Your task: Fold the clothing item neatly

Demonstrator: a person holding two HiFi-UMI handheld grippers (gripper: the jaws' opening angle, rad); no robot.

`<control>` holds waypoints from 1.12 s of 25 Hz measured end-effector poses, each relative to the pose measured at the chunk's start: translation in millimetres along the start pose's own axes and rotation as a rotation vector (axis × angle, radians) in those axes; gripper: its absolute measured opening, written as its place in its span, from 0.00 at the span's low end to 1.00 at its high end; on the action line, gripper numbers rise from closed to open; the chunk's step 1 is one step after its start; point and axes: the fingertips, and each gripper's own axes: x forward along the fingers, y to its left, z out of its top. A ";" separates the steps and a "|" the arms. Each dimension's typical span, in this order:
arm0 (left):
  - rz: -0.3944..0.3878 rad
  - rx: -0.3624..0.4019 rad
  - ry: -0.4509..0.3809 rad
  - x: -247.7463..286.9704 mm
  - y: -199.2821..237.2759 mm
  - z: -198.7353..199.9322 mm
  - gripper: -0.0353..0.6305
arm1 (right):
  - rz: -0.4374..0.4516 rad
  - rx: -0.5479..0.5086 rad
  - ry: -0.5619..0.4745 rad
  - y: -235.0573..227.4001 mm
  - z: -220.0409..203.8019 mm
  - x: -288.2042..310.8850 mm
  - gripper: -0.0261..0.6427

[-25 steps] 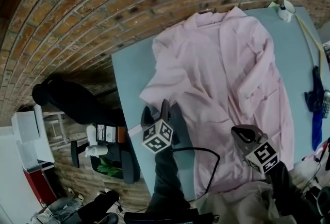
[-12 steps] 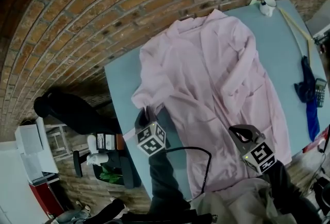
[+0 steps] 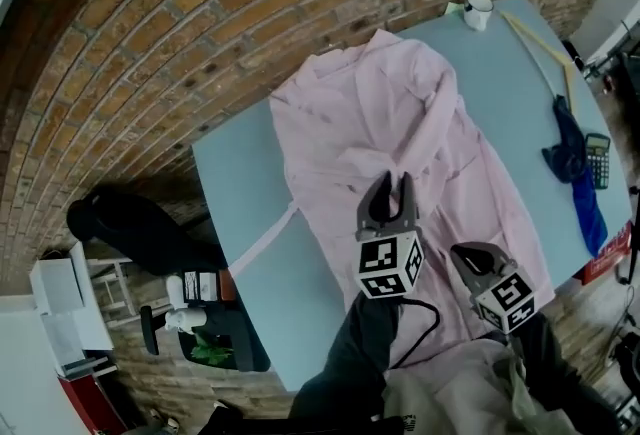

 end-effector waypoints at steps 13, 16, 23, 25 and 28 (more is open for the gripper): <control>0.136 0.066 0.092 -132.0 -44.6 -106.9 0.06 | -0.118 0.025 -0.063 -27.6 -53.3 -95.9 0.04; 0.213 0.063 0.087 -170.9 -47.8 -121.8 0.06 | -0.105 -0.039 -0.058 -25.5 -65.5 -106.1 0.04; 0.491 -0.034 0.085 -283.3 -44.2 -185.9 0.06 | -0.103 -0.064 -0.052 -49.3 -113.2 -165.3 0.04; 0.531 -0.039 0.083 -306.2 -51.7 -203.9 0.06 | -0.109 -0.059 -0.040 -58.3 -134.4 -180.5 0.04; 0.582 -0.037 0.075 -335.3 -54.9 -225.5 0.06 | -0.126 -0.054 -0.038 -68.4 -160.6 -198.8 0.04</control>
